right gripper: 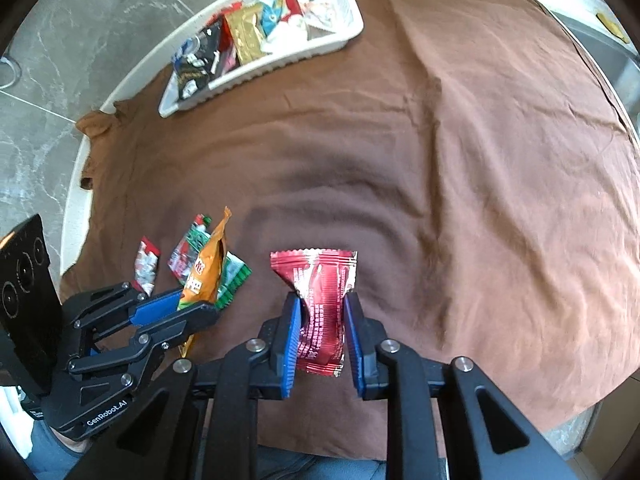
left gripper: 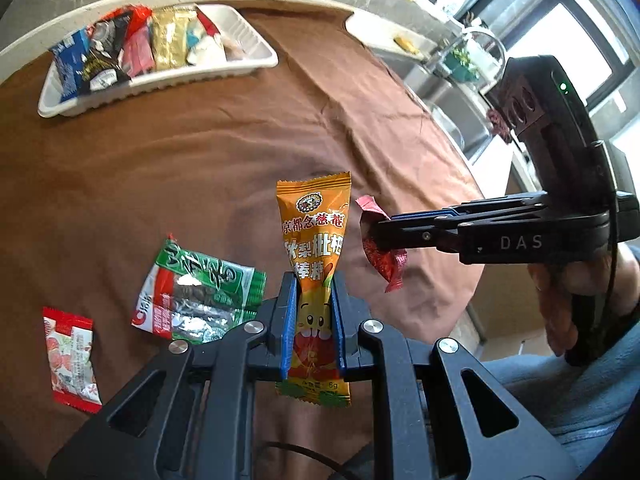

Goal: Organize snacks
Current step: 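Lift both packets and carry them over the white tray, then lower both packets into the tray and open both tools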

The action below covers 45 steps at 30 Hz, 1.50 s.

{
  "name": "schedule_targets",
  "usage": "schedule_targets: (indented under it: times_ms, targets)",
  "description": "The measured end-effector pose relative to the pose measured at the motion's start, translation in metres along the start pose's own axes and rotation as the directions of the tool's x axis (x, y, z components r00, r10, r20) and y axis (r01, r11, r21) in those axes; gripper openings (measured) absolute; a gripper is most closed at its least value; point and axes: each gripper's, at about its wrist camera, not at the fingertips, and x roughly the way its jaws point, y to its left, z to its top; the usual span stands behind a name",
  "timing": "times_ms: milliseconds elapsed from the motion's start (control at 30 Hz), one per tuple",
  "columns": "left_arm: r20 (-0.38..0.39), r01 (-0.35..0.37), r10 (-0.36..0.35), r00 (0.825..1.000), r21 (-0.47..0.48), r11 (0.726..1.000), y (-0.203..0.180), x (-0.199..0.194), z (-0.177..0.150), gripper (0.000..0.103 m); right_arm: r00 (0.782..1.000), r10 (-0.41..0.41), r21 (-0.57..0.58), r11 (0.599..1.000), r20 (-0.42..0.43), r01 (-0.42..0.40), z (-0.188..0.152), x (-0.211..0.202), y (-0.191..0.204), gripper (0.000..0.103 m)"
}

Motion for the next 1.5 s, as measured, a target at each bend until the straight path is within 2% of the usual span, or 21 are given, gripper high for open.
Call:
schedule_targets:
  times_ms: [133,233,367,500,600,733,833,967,1067,1233,1500]
  targets:
    - [0.075,-0.003,0.007,0.997,-0.048,0.999,0.002,-0.025,0.015,0.014,0.998,0.038,-0.026,0.999,0.048,-0.036,0.017,-0.02,-0.001,0.024]
    - [0.14,-0.029,0.039,0.989,-0.069,0.997,0.011,-0.05,0.033,0.014,0.993,0.066,-0.055,0.997,0.095,-0.061,0.038,-0.035,0.004,0.024]
    - [0.226,-0.093,0.114,0.967,-0.101,0.991,0.033,-0.082,0.059,0.014,0.984,0.09,-0.103,0.992,0.152,-0.074,0.068,-0.052,0.013,0.024]
    - [0.304,-0.146,0.177,0.936,-0.123,0.982,0.053,-0.108,0.094,0.014,0.971,0.11,-0.154,0.985,0.21,-0.079,0.104,-0.068,0.026,0.024]
    - [0.326,-0.163,0.198,0.924,-0.129,0.978,0.068,-0.113,0.121,0.014,0.959,0.119,-0.199,0.978,0.259,-0.067,0.136,-0.077,0.038,0.024]
    - [0.323,-0.143,0.186,0.928,-0.152,0.978,0.093,-0.094,0.159,0.014,0.951,0.127,-0.227,0.972,0.281,-0.063,0.178,-0.073,0.047,0.024]
    - [0.296,-0.168,0.208,0.932,-0.155,0.974,0.102,-0.066,0.185,0.014,0.95,0.125,-0.23,0.971,0.285,-0.059,0.209,-0.058,0.048,0.024]
    - [0.262,-0.217,0.248,0.933,-0.142,0.966,0.108,-0.027,0.216,0.014,0.96,0.09,-0.225,0.974,0.265,-0.029,0.244,-0.027,0.046,0.024]
    - [0.23,-0.276,0.301,0.925,-0.135,0.952,0.112,0.001,0.231,0.014,0.971,0.062,-0.22,0.976,0.23,-0.01,0.261,-0.001,0.044,0.024]
    - [0.201,-0.288,0.318,0.927,-0.163,0.944,0.128,0.029,0.234,0.014,0.978,0.037,-0.224,0.974,0.204,0.01,0.275,0.024,0.042,0.024]
    - [0.173,-0.302,0.338,0.925,-0.206,0.931,0.147,0.052,0.233,0.017,0.986,0.001,-0.234,0.972,0.164,0.037,0.282,0.053,0.043,0.024]
